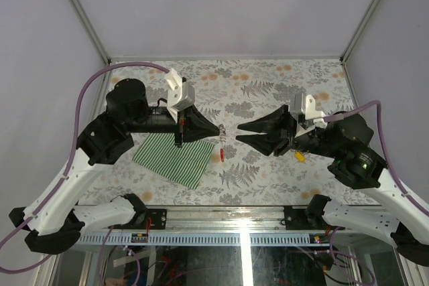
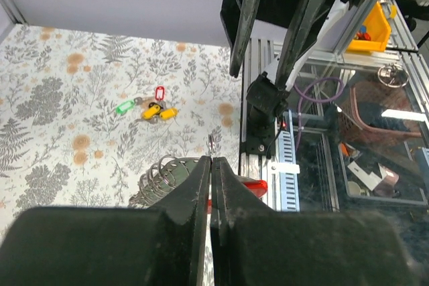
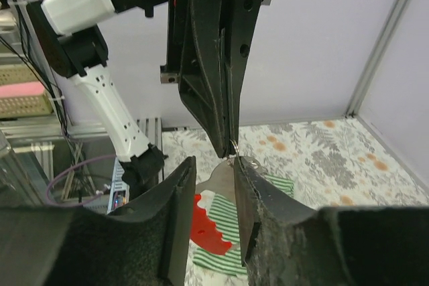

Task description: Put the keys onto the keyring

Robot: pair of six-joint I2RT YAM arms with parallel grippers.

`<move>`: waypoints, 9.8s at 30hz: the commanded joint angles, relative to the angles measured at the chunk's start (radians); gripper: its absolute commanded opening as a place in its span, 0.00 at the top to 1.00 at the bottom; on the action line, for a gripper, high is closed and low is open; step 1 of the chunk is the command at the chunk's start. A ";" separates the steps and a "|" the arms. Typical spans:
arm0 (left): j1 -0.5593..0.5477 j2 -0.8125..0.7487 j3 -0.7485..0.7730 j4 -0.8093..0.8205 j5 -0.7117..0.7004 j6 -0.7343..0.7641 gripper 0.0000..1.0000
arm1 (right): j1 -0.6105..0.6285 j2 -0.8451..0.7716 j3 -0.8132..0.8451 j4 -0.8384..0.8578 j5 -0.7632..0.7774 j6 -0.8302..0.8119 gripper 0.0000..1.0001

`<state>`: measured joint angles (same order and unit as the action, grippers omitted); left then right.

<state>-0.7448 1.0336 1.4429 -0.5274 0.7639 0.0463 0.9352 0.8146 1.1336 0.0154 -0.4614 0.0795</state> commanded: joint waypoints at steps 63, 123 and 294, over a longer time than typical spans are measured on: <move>-0.158 0.135 0.248 -0.445 -0.159 0.248 1.00 | 0.006 0.274 0.253 -0.450 -0.188 -0.168 0.76; -0.160 -0.193 -0.154 0.380 -0.097 -0.181 0.70 | 0.006 0.020 -0.042 0.413 -0.259 -0.014 1.00; -0.345 1.678 0.807 0.605 -0.672 -0.624 0.52 | 0.006 -0.221 -0.012 -0.548 0.357 0.031 1.00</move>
<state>-1.0973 2.7010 2.2166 0.0940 0.1158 -0.5720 0.9360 0.5892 1.1179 -0.6144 -0.1162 0.0994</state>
